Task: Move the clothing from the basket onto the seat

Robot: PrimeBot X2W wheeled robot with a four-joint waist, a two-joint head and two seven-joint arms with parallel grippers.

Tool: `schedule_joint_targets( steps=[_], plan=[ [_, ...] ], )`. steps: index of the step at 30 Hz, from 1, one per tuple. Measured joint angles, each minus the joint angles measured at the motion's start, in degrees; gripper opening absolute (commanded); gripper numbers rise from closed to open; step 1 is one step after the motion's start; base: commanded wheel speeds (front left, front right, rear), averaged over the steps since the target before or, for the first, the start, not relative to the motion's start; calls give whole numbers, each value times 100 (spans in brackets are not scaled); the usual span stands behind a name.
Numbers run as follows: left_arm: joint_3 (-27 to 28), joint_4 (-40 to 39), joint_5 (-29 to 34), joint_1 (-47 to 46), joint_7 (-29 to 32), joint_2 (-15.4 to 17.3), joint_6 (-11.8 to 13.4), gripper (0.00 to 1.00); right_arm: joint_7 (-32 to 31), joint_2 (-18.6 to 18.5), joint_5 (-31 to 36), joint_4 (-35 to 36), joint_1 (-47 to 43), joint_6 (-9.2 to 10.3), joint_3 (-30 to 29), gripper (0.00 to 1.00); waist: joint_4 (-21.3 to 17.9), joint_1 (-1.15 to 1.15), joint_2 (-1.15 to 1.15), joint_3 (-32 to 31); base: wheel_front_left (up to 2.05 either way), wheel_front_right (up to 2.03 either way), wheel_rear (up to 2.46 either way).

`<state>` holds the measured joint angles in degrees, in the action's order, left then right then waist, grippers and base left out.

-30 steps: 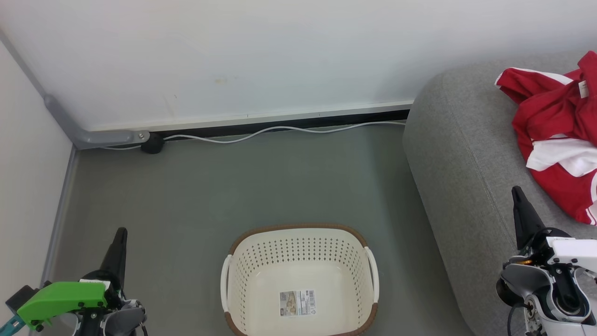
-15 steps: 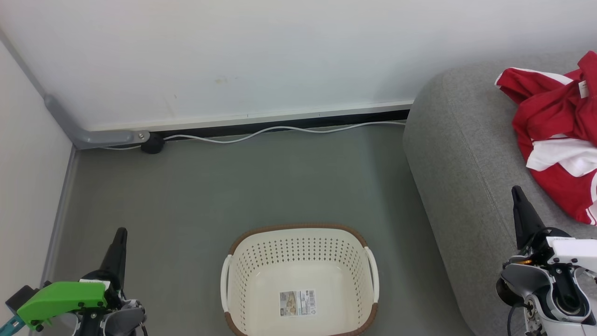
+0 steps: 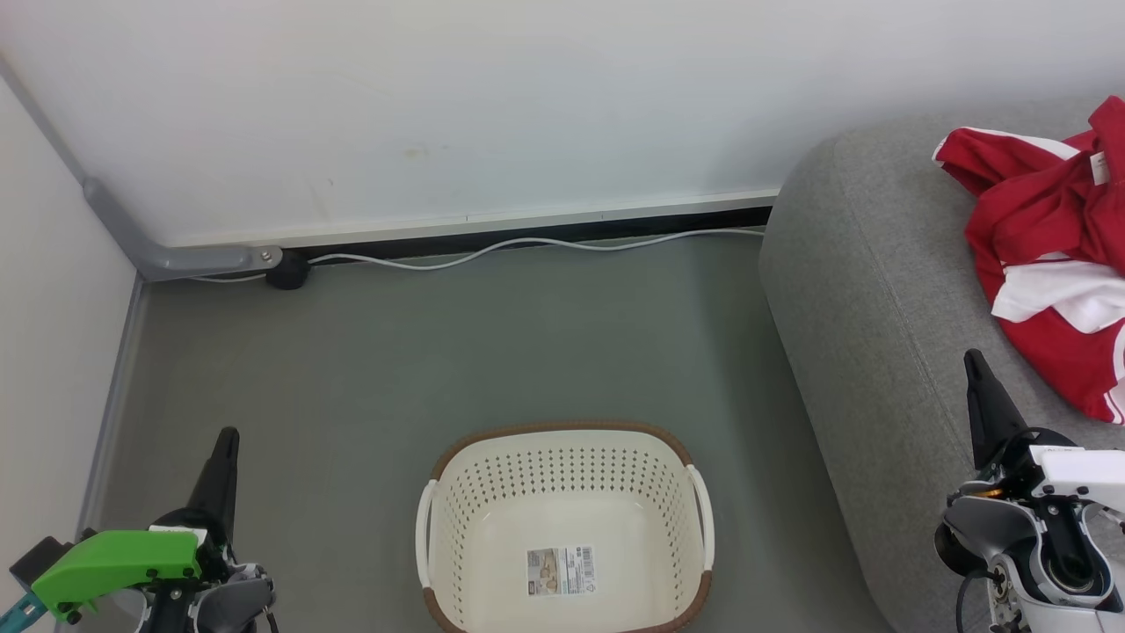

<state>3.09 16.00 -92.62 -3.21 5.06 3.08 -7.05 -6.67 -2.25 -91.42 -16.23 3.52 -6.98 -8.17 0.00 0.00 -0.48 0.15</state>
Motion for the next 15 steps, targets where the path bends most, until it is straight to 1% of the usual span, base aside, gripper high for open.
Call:
schedule_joint_targets(
  steps=[15],
  plan=[
    [4, 8, 0, -3, 0, -2, -1, 0, 1, 0, -1, 5, 0, 0, 3, 0, 0, 0, 0, 0, 0, 0, 0]
  ],
)
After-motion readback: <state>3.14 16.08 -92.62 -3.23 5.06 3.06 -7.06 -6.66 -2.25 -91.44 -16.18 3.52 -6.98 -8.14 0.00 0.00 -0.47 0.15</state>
